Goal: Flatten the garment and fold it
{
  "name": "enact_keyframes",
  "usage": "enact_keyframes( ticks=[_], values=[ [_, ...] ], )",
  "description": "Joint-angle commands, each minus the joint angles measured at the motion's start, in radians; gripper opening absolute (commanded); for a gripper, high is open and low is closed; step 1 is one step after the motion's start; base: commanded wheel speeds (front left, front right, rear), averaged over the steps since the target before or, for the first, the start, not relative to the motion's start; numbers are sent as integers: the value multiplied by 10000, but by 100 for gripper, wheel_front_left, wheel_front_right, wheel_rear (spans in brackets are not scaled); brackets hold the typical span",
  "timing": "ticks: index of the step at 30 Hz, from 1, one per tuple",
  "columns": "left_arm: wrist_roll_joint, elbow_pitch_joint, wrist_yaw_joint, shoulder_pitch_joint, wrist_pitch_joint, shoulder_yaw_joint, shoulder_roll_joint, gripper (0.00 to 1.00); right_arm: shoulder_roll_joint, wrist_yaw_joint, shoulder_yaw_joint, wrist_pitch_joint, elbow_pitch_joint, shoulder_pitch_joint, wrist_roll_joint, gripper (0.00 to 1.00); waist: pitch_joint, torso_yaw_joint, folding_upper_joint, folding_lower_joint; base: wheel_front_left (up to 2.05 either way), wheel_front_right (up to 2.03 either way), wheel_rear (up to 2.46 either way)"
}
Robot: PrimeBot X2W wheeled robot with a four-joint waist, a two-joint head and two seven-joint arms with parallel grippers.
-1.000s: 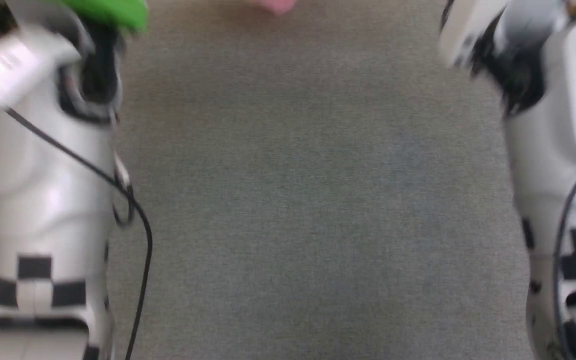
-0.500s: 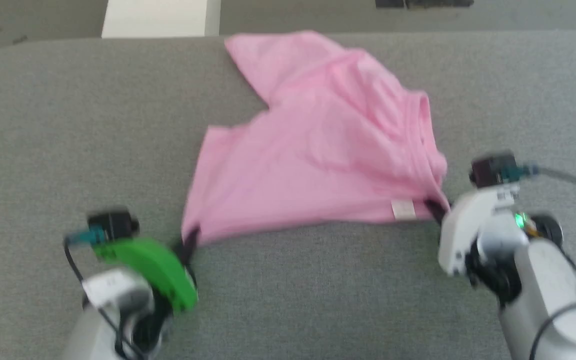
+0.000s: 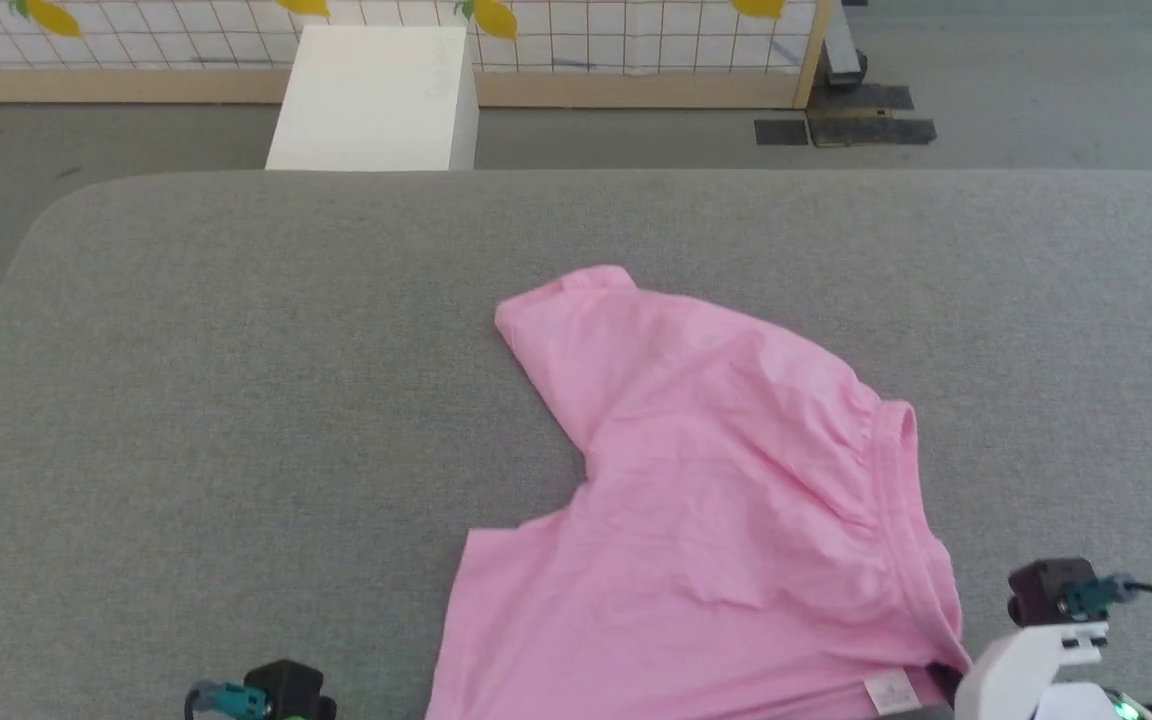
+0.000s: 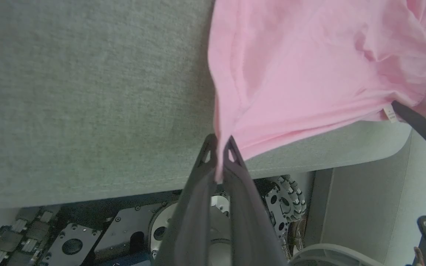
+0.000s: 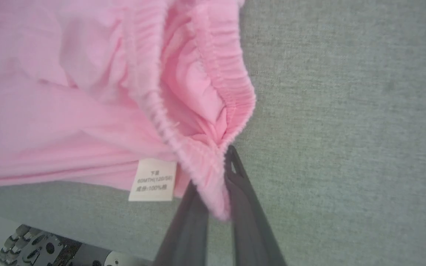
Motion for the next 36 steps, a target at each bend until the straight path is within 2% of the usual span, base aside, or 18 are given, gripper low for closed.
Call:
enact_keyframes(
  ticks=[1, 4, 8, 12, 18, 25, 32, 36],
  values=[
    [-27, -210, 157, 254, 68, 61, 169, 0, -28, -21, -183, 212, -322, 266, -124, 0, -47, 51, 0, 1, 0, 0, 0],
    [124, -730, 124, 359, -177, 49, 162, 0, 55, -21, -389, 478, -984, 707, -126, 0, -28, 31, 0, 1, 0, 0, 0],
    [650, -1012, -350, -136, -1278, -20, -49, 0, 143, -21, -491, 263, -1598, 931, 63, 0, 23, -62, 0, 1, 0, 0, 0],
    [1341, -800, -855, -1285, -2771, -56, -446, 0, 175, -21, -331, -71, -2038, 893, 351, 0, 130, -205, 0, 1, 0, 0, 0],
    [1997, 51, -1307, -3415, -3761, -26, -610, 0, 180, -21, 225, -55, -2483, 107, 426, 0, 454, -498, 0, 1, 0, 0, 0],
    [2511, 1808, -1731, -6551, -3248, -60, -35, 0, 181, -21, 848, 592, -2045, -2005, 137, 0, 1311, -1029, 0, 1, 0, 0, 0],
    [2848, 3994, -2086, -9520, -2436, -381, 537, 0, 182, -21, 952, 793, -765, -4230, 447, 0, 2500, -1647, 0, 1, 0, 0, 0],
    [3058, 5179, -2138, -10578, -2248, -554, 652, 0, 182, -21, 977, 695, 44, -5056, 661, 0, 3024, -1976, 0, 1, 0, 0, 0]
  ],
)
